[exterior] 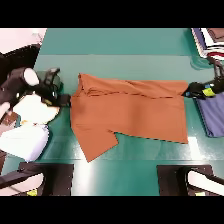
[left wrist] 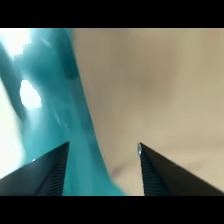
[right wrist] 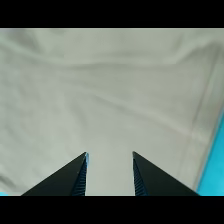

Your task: Fold the shirts.

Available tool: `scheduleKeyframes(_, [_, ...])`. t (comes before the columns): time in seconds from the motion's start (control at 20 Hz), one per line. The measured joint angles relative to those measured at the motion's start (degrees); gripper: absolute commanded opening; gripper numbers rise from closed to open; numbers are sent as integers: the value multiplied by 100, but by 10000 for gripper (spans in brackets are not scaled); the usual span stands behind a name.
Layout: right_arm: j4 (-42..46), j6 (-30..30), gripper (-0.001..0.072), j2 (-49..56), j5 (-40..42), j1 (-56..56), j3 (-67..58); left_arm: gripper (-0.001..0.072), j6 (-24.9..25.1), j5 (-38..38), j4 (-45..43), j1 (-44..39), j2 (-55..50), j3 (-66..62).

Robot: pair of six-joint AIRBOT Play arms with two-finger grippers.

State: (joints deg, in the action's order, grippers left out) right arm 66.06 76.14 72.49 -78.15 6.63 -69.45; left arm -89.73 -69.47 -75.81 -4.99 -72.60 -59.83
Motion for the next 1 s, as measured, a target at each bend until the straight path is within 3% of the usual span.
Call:
scheduleKeyframes(0.3, [-59, -31, 335, -1043, 98, 280, 693, 517, -11, 334, 1012, 0, 1165, 2264])
scheduleKeyframes(0.65, [-55, -35, 336, -1344, 166, 328, 835, 515, 227, 984, 1952, 0, 1405, 2964])
scheduleKeyframes(0.75, [-59, -37, 336, -1362, 166, 328, 841, 279, 271, 1222, 2039, -4, 1412, 3010])
scheduleKeyframes(0.8, [-57, -37, 335, -1366, 166, 330, 844, 83, 284, 1327, 2028, -4, 1410, 3027])
scheduleKeyframes(0.85, [-57, -37, 336, -1368, 160, 330, 846, 23, 293, 1364, 2050, 0, 1412, 3032])
scheduleKeyframes(1.0, [-39, -37, 335, -1375, -20, 448, 874, 22, 389, 1255, 2124, 0, 1462, 3008])
